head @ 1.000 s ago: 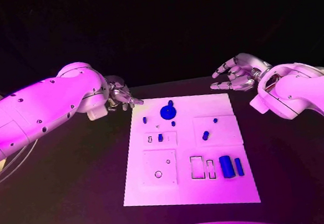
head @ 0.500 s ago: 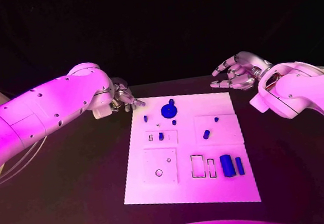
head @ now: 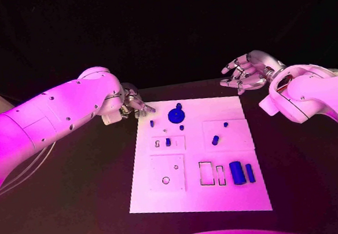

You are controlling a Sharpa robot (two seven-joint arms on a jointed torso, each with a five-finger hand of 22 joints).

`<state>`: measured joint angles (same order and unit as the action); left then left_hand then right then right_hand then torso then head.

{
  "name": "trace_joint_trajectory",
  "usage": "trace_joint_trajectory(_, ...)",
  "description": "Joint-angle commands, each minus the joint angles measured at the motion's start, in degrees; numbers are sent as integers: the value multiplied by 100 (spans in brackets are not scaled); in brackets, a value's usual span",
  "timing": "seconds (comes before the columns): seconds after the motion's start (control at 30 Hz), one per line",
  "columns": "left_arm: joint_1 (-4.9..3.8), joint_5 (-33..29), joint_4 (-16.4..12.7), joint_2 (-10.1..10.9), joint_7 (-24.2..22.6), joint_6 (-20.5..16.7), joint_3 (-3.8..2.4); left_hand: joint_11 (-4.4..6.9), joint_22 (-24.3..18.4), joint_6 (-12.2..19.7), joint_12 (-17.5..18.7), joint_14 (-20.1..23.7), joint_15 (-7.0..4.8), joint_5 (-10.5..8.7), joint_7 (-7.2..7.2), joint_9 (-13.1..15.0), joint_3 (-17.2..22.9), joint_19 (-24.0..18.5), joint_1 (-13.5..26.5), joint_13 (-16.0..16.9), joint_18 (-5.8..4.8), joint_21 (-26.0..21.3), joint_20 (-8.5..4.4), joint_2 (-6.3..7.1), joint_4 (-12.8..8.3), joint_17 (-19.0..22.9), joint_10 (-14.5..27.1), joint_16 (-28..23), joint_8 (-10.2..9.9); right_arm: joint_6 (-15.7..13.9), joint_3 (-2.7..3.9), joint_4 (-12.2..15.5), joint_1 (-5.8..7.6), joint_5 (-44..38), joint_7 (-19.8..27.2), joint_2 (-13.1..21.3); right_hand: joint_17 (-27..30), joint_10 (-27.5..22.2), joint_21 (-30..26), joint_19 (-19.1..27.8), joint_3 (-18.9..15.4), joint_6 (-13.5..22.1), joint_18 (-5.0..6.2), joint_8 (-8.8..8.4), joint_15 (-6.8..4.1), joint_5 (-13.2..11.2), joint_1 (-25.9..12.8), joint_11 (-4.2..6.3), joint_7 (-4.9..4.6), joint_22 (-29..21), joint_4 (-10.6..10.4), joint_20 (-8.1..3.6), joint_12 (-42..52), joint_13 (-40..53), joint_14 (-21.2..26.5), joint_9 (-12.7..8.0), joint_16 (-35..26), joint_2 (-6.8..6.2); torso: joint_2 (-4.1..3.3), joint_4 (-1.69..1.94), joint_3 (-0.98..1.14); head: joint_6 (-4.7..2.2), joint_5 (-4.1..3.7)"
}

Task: Assemble the parts on the task board

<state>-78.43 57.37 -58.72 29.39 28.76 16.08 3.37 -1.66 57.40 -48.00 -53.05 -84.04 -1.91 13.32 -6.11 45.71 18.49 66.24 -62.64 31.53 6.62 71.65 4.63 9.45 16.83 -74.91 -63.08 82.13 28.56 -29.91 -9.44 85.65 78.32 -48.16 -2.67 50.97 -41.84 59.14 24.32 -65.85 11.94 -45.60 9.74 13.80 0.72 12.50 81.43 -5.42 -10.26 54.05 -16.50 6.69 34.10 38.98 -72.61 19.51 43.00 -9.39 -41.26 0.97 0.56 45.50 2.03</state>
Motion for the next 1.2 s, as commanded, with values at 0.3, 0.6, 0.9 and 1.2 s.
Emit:
trace_joint_trajectory(0.3, 34, -79, 69, -115, -82, 230, 83, -20, 8, -14, -36, -91, 31, 6, -1, -14, -20, 41, -11, -11, 48, 34, 7, -42, -14, -102, 23, 31, -40, -205, 1, -120, 0, 1190, 1071, -67, 625, 7, -1457, 553, 927, 53, 38, 105, 344, 212, 79, -237, -160, -1382, 56, 302, -1708, -2188, 862, -74, -2223, -263, 8, 1, 3, -11, 7)
trace_joint_trajectory(0.6, 89, 24, 93, -162, -66, 297, 122, -20, 6, -16, -36, -90, 32, 4, -1, -26, -14, 39, -34, -13, 48, 32, 8, -59, -18, -100, 32, 33, -44, -36, -1, -164, 0, 1676, 1466, -88, 1420, -79, -2072, 1033, 1372, 156, 66, -92, 654, 182, -4, -463, -361, -2418, 314, 656, -2280, -3160, 1453, -216, -3283, -254, 5, 7, -1, -23, 4)
trace_joint_trajectory(0.9, 106, 119, 97, -173, -51, 332, 127, -20, 9, -16, -39, -88, 32, 3, -1, -43, -4, 40, -73, -15, 48, 34, 9, -80, -22, -98, 43, 34, -49, 35, -5, -167, 0, 1770, 1521, -97, 1546, -86, -2070, 1020, 1438, 165, 67, -127, 671, 174, -66, -484, -384, -2628, 403, 672, -2326, -3318, 1420, -244, -3383, -241, 10, 10, 0, -7, 7)
trace_joint_trajectory(1.2, 114, 85, 72, -187, -36, 441, 129, -21, 7, -38, -44, -83, 34, 7, -2, -72, 20, 35, -156, -20, 49, 31, 11, -121, -28, -93, 61, 36, -46, 67, -9, -186, -5, 1788, 1512, -113, 1712, -187, -2077, 1090, 1486, 202, 58, -176, 725, 171, -147, -534, -425, -2893, 518, 714, -2397, -3489, 1492, -280, -3538, -222, 9, 9, -2, 0, 19)
